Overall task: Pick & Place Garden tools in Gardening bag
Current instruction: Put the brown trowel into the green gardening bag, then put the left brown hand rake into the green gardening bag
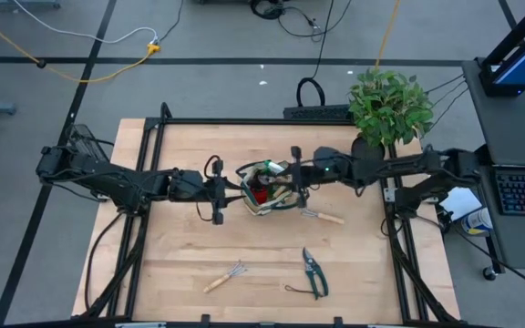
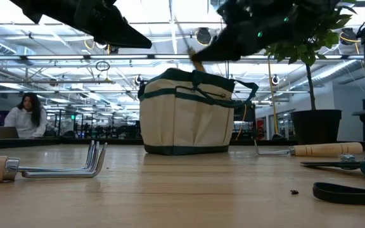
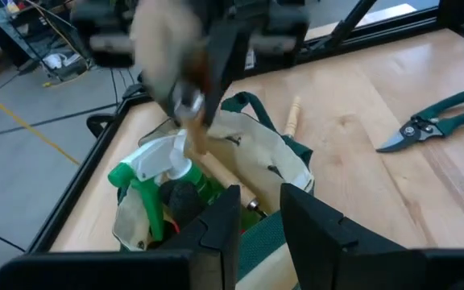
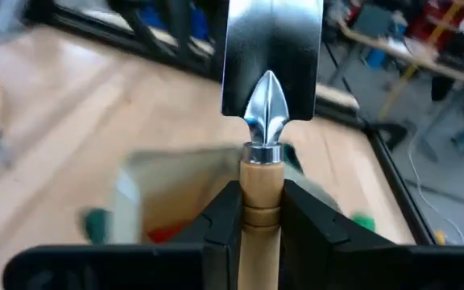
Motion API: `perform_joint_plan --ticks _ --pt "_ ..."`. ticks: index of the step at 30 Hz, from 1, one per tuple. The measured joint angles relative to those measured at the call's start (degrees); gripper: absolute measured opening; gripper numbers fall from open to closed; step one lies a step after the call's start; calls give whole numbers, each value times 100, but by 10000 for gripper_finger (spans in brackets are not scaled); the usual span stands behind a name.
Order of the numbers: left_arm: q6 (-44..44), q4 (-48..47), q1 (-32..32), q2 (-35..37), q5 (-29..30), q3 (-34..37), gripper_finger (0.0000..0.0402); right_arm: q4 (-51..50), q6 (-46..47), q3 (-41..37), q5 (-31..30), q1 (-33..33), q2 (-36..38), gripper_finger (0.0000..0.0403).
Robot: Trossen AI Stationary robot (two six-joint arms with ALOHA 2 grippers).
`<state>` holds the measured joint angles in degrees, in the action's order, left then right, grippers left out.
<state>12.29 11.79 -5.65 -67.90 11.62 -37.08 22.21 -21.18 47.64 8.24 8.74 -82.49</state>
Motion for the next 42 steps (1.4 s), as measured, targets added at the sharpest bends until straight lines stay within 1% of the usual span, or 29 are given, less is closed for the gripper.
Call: perform_joint_plan --ticks 3,7,13,17,20,24,31,34,38,42 --pt "0 -2 0 0 0 0 93 -241 32 -2 -310 22 -187 61" --pt "0 -51 0 0 0 0 93 -535 -97 0 -638 -65 -243 62" --pt "-13 -204 0 0 21 0 93 -843 -465 0 -707 -132 -224 63" --pt "-107 -333 0 0 42 0 93 -996 -686 0 -1033 -137 -230 63" --pt "-244 -328 0 0 42 0 93 -1099 -898 -1 -1117 -137 -230 66" --pt "-255 -328 0 0 42 0 93 -1100 -1032 -2 -1096 -137 -230 88" --pt "-361 -328 0 0 42 0 93 -1096 -1164 0 -1102 -137 -230 155" --pt "-361 -328 0 0 42 0 93 -1096 -1148 0 -1099 -137 -230 177" --pt "-361 -328 0 0 42 0 93 -1071 -1338 -2 -1099 -137 -230 193" --pt "-361 -327 0 0 42 0 93 -879 -1426 -2 -1100 -137 -230 195"
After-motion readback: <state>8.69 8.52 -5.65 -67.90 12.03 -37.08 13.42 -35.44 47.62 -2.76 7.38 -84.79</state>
